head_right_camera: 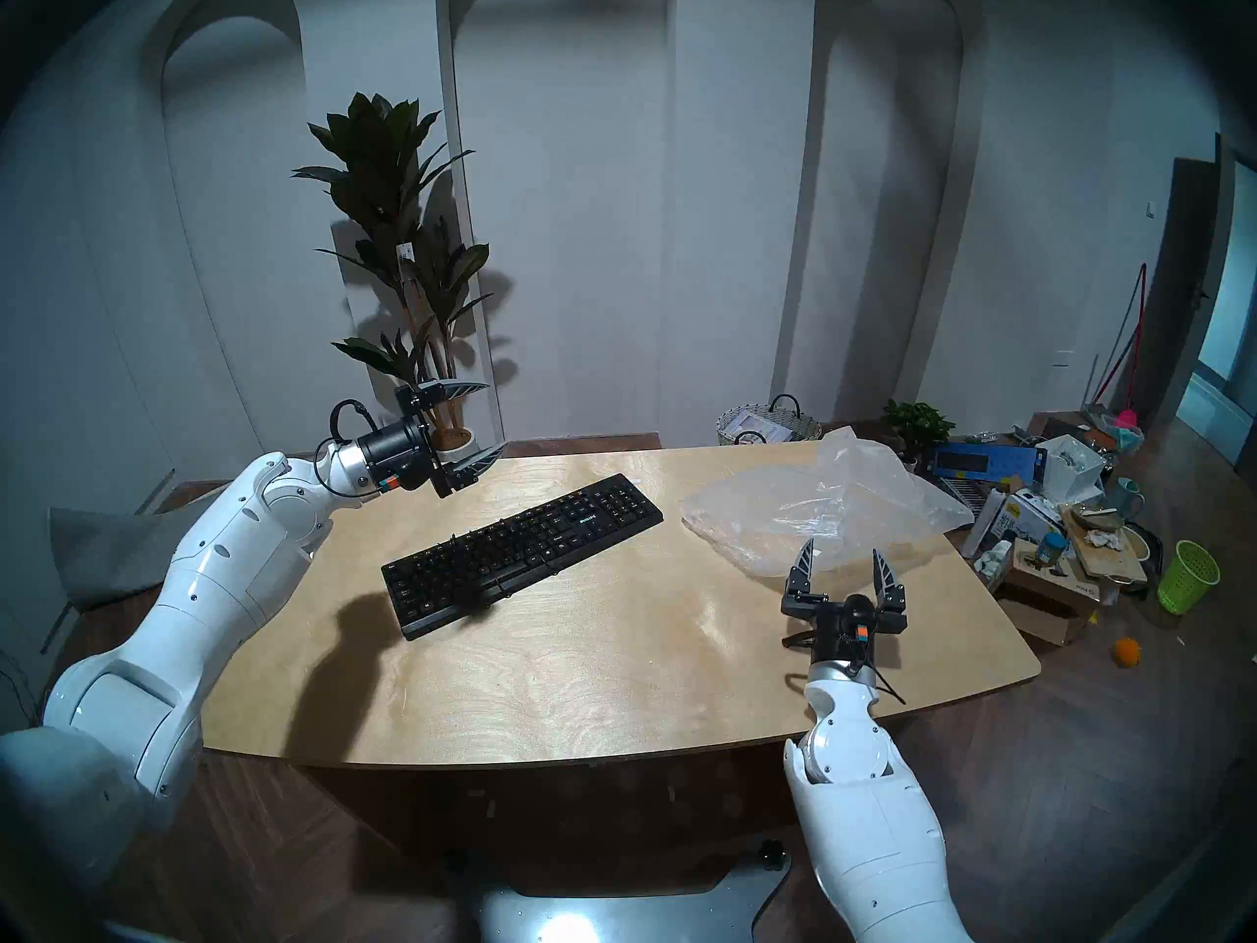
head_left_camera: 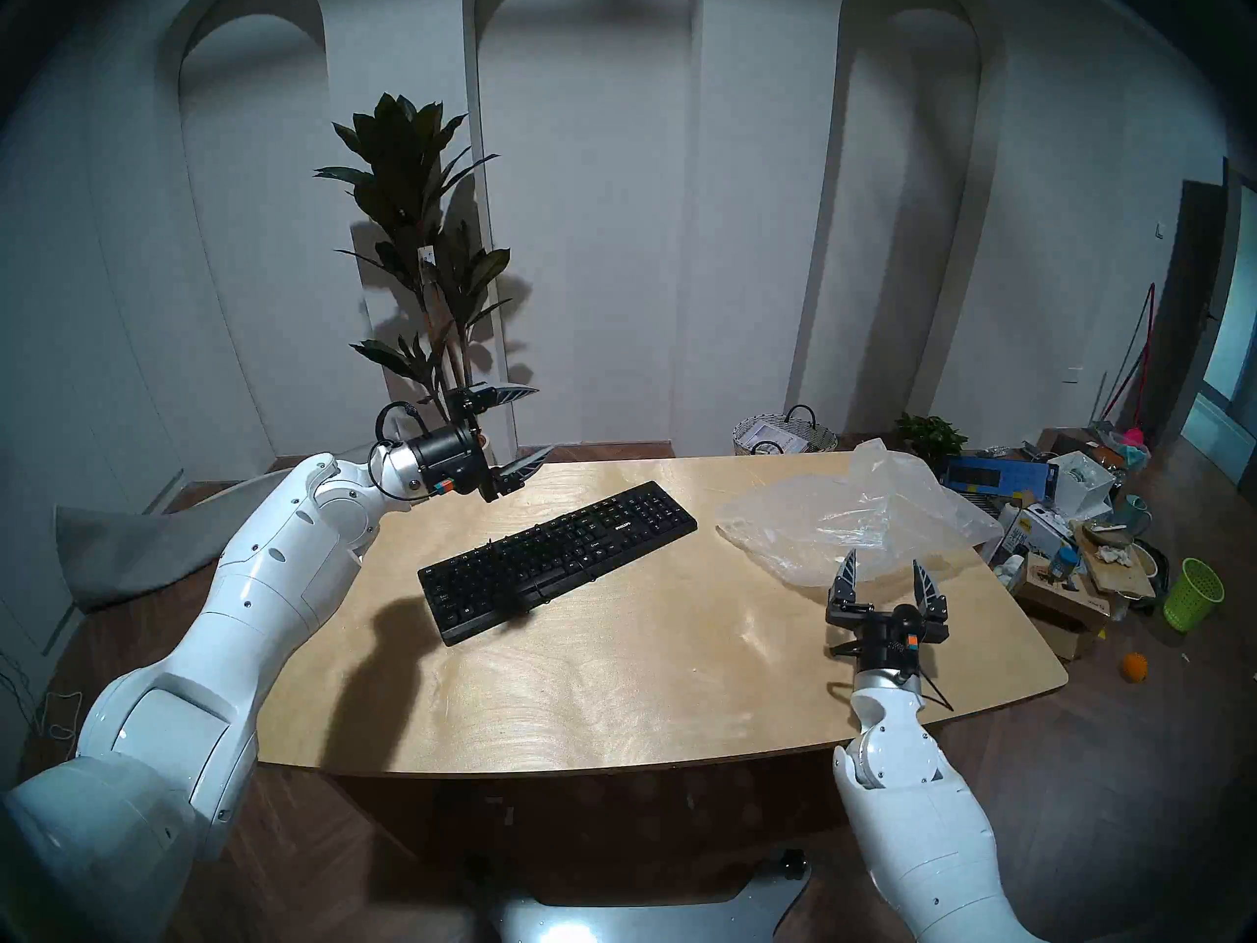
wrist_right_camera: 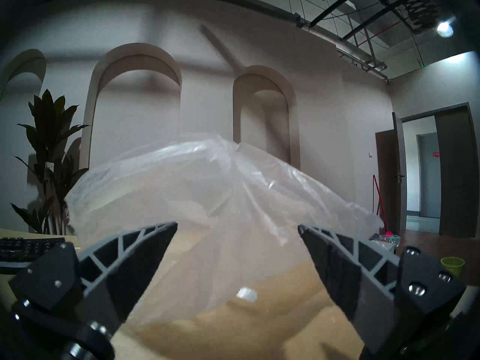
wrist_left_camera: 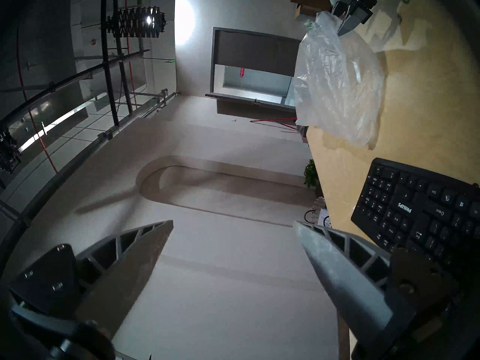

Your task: Unwrap the new keyboard and set the wrapping aside

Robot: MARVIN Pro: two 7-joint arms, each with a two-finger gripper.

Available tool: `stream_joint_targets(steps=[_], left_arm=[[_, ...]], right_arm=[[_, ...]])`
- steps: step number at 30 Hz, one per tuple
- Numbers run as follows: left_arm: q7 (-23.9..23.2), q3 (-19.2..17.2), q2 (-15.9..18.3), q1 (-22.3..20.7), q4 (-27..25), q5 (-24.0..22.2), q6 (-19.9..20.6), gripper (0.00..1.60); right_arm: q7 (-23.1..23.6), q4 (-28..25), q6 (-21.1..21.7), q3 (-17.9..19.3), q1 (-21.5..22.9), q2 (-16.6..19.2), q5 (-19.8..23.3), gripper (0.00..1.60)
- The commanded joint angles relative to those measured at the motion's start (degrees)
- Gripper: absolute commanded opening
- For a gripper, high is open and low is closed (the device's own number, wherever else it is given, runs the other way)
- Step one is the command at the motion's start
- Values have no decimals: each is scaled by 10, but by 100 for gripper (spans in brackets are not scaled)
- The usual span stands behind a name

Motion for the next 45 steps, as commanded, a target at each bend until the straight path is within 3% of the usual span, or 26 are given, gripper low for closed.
stream_joint_targets(steps=[1,7,13,20,37,45], left_arm=[[-24,-1,2,-22,-28,-32,1,160],[-34,-2,-1,-17,-34,-48,1,160],[-29,-14,-15,-14,-39,-81,3,160],[-12,-29,-49,-6,-41,-135,17,160],[39,-73,-112,46,-32,-277,91,160],[55,-84,-144,90,-41,-346,139,160]], right_arm=[[14,-52,-17,-23,-49,-17,10,160],[33,-97,-69,-41,-64,-5,3,160],[35,-141,-123,-29,-49,7,-3,160],[35,-185,-156,-13,-50,13,-8,160],[38,-191,-179,-11,-18,8,-14,160],[51,-172,-164,-20,28,15,-22,160]])
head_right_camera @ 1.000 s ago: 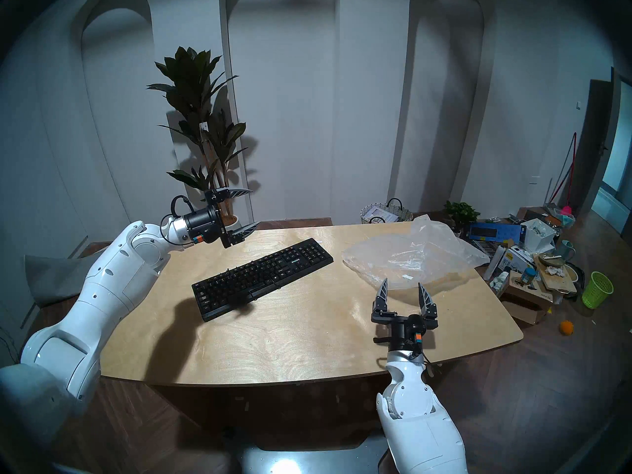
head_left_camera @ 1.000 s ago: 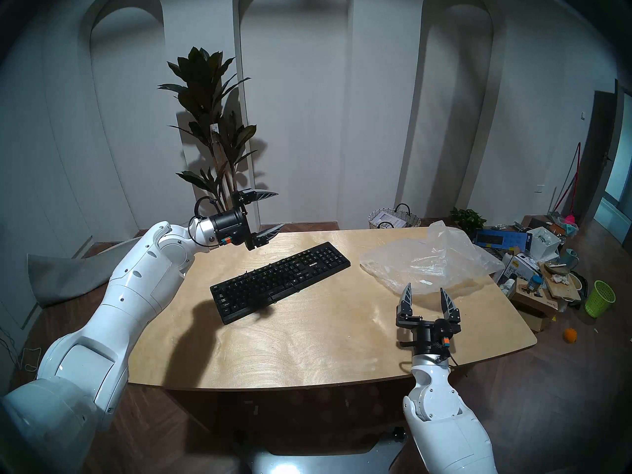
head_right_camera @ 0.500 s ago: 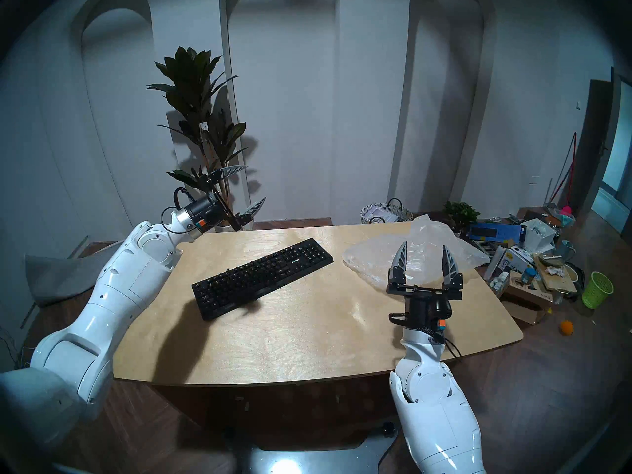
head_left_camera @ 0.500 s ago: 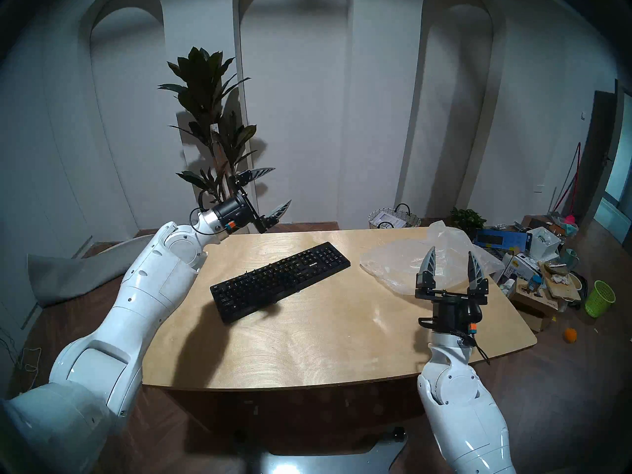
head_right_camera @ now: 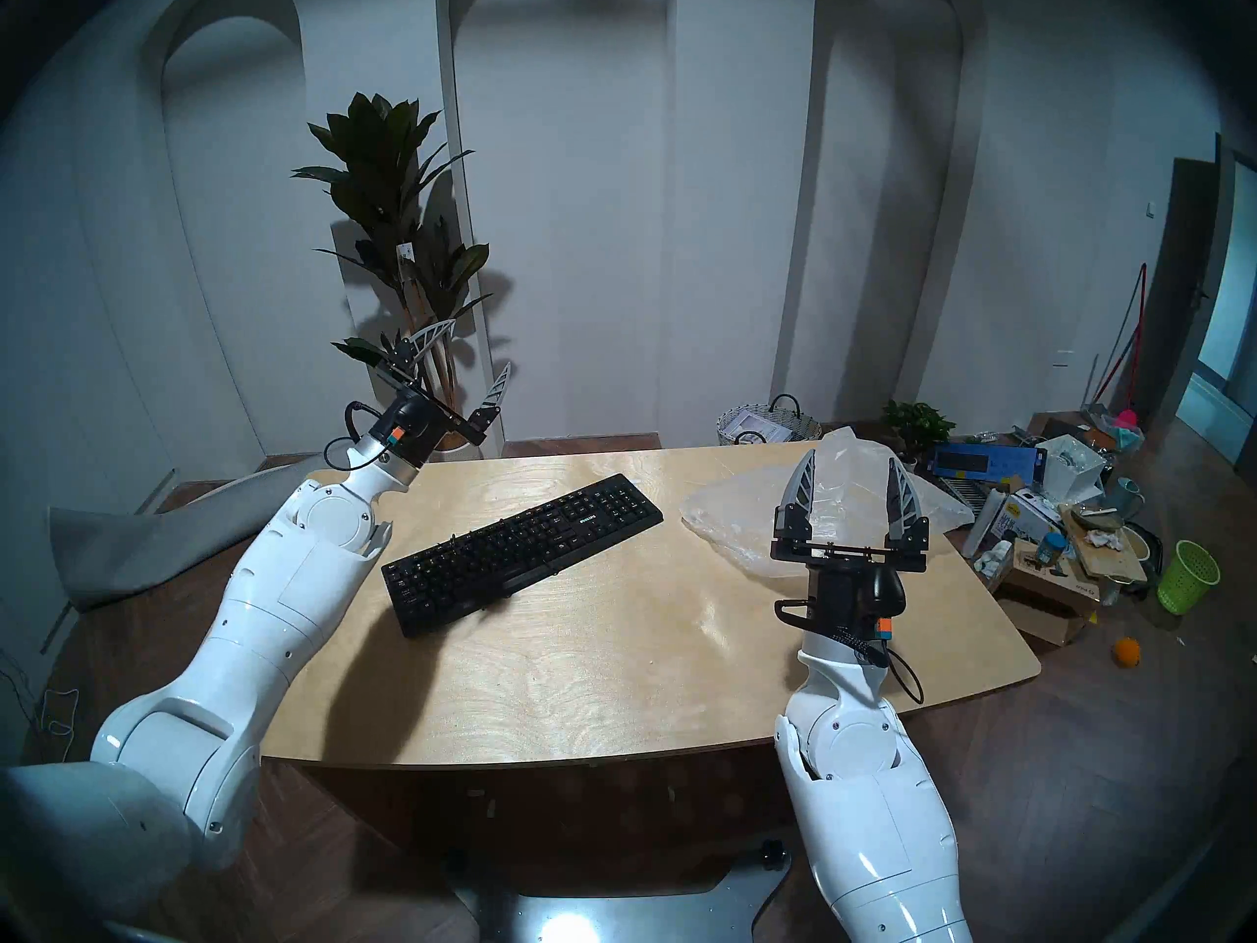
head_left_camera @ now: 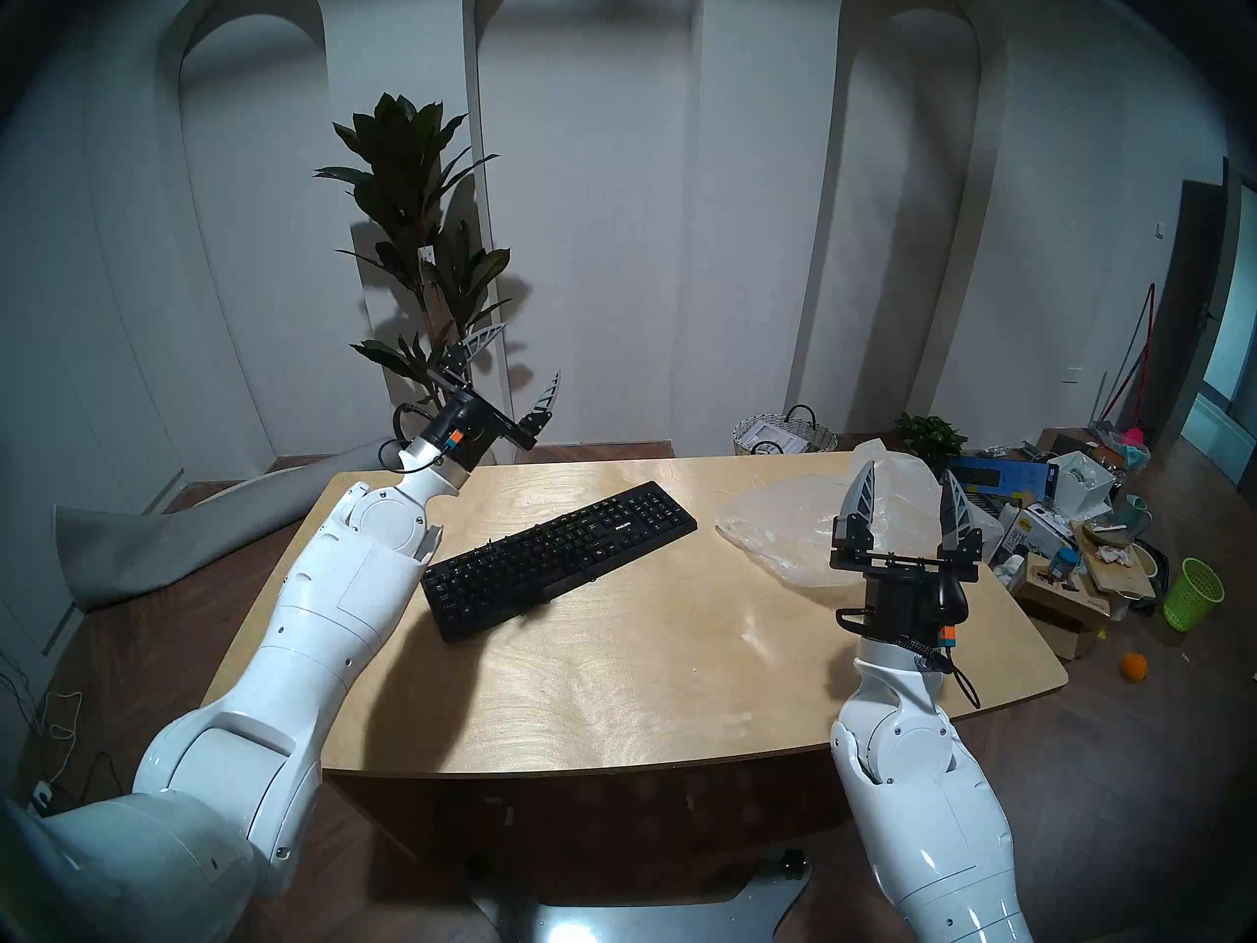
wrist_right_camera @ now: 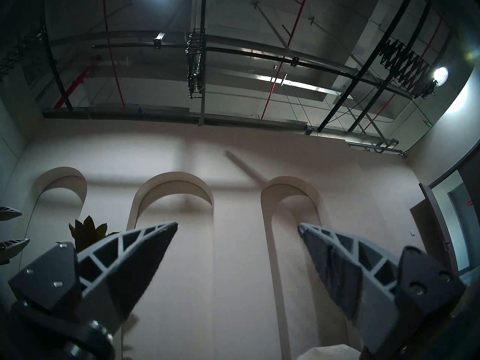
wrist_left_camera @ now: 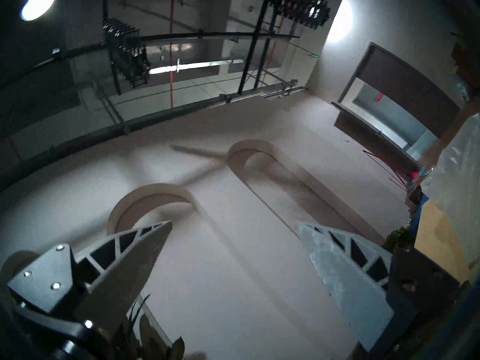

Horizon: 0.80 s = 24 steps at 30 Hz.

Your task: Unwrap the new keyboard and set the wrapping aside

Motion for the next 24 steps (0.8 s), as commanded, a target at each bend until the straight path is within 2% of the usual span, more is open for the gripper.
stream_joint_targets(steps=[1,14,18,24], left_arm=[[17,-13,-32,24,-14,-45,26,160],[48,-56,-53,63,-52,-139,89,160],[53,-63,-58,73,-66,-157,102,160],[60,-60,-82,113,-96,-192,139,160]], right_arm=[[7,4,7,-5,44,4,-2,160],[23,81,52,-15,112,13,-7,160],[25,97,62,-15,128,14,-6,160],[28,127,83,-19,165,11,-2,160]])
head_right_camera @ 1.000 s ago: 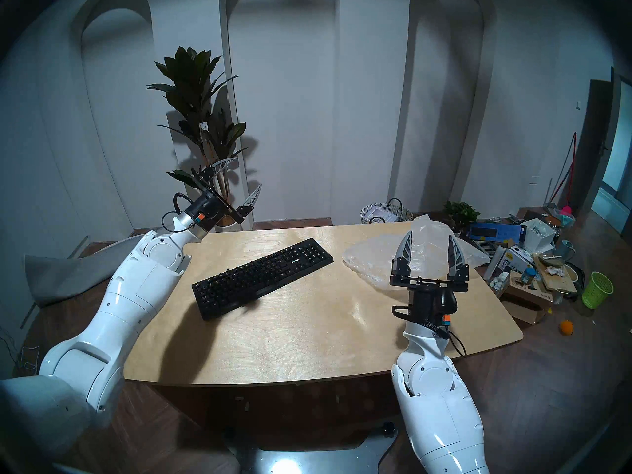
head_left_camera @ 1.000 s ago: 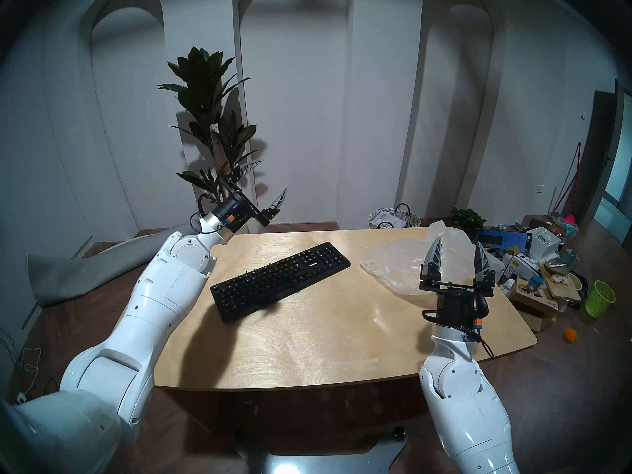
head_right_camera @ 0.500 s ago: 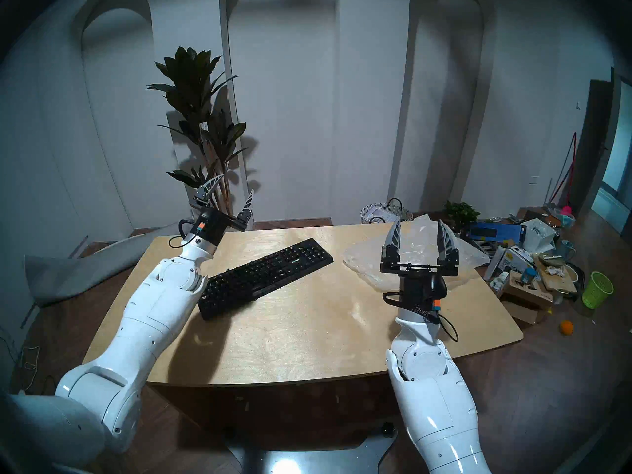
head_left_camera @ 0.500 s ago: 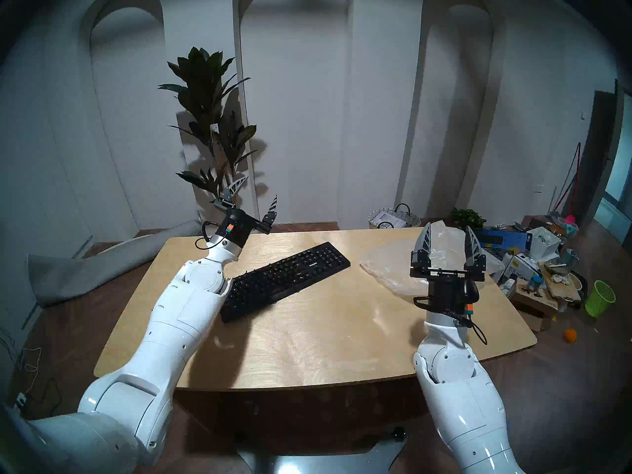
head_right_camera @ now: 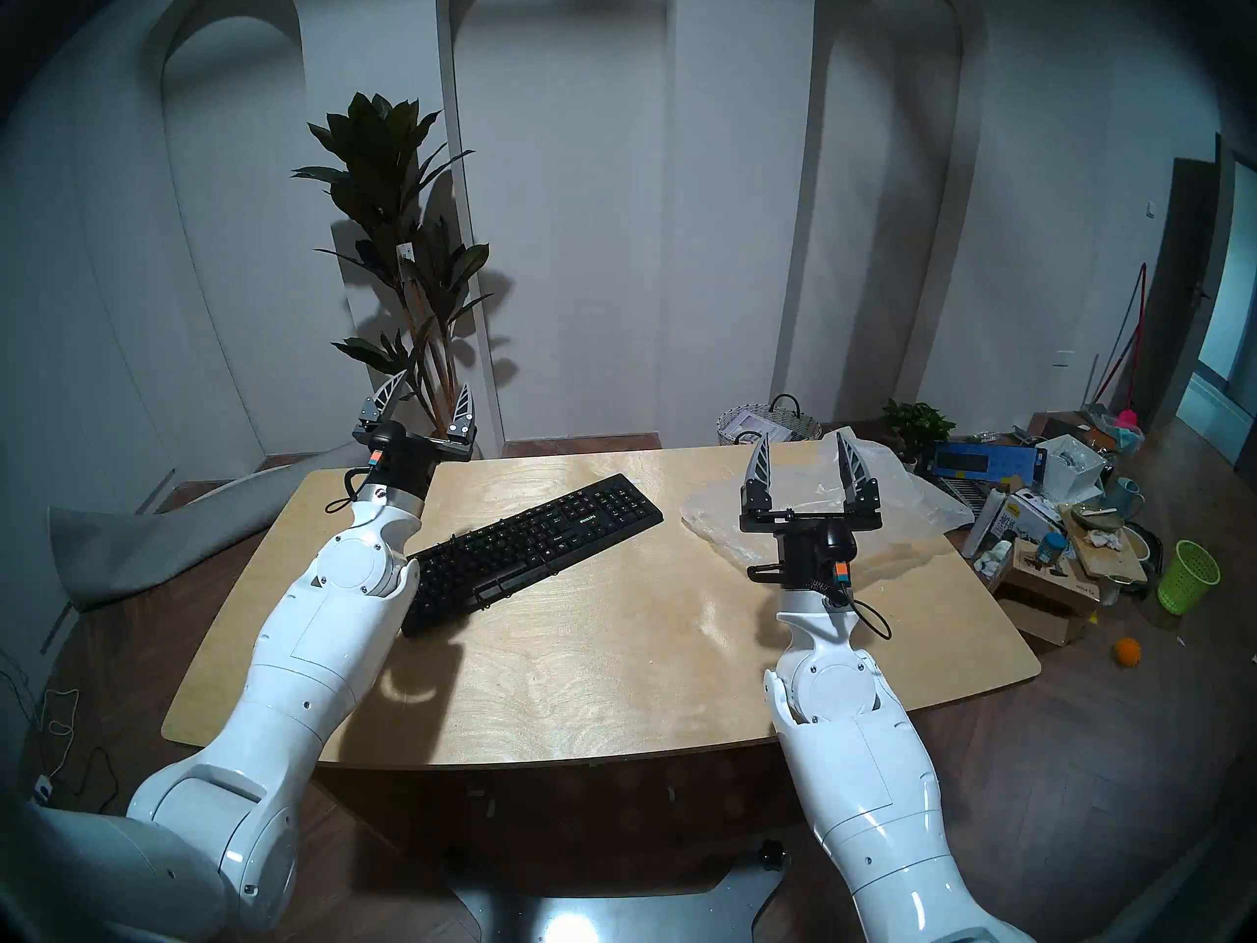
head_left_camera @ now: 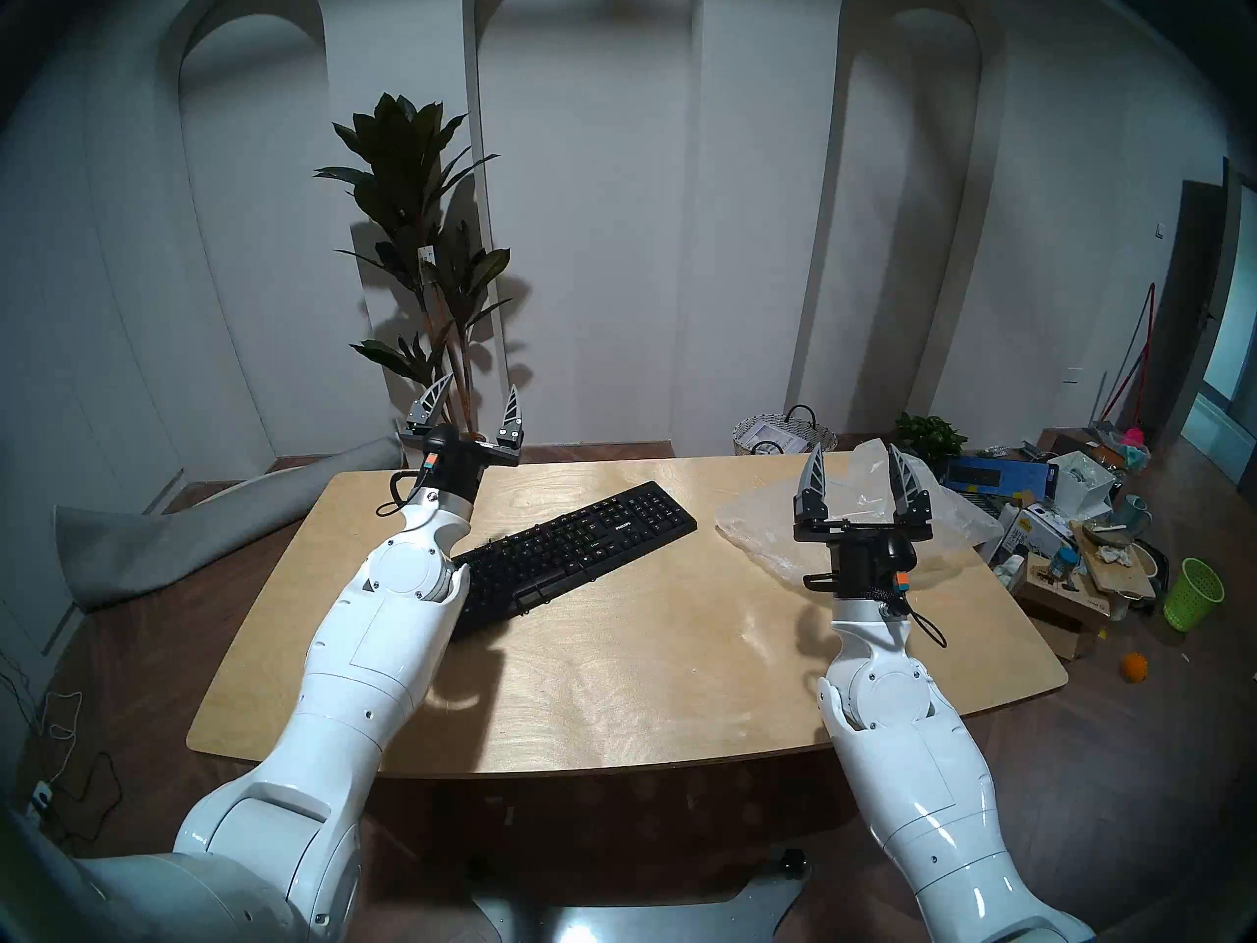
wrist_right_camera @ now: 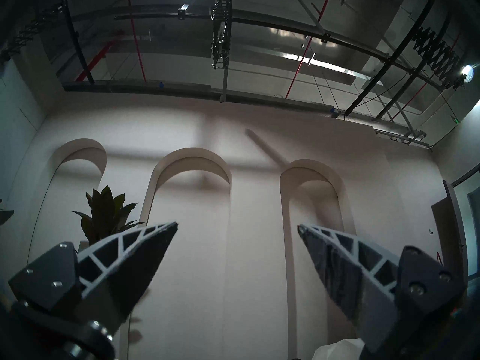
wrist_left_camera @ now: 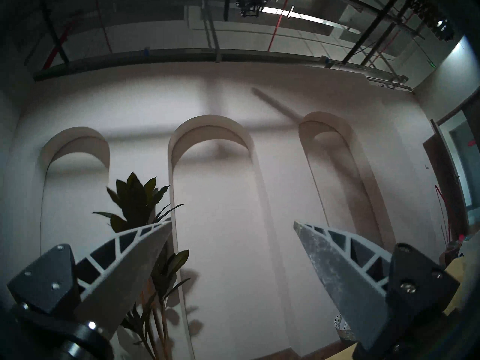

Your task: Unwrap the new keyboard and set the wrapping aside

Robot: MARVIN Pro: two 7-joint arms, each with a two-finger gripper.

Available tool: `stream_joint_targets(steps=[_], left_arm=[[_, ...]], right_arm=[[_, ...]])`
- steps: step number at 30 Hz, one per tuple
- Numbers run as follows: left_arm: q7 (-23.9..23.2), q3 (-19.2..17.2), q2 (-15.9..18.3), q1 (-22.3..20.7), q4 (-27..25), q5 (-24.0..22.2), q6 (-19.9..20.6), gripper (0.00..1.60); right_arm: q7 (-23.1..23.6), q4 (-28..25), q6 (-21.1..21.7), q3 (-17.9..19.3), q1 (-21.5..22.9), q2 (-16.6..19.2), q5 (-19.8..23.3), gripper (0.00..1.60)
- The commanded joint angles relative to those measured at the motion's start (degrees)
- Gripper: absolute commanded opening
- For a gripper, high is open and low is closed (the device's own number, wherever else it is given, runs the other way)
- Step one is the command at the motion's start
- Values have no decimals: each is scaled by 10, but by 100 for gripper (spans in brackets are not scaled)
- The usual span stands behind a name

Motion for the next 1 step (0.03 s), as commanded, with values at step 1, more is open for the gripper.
stream_joint_targets(steps=[1], left_arm=[[7,-2,-26,29,-45,-34,28,160]], right_arm=[[2,13,17,0,59,-4,8,160]])
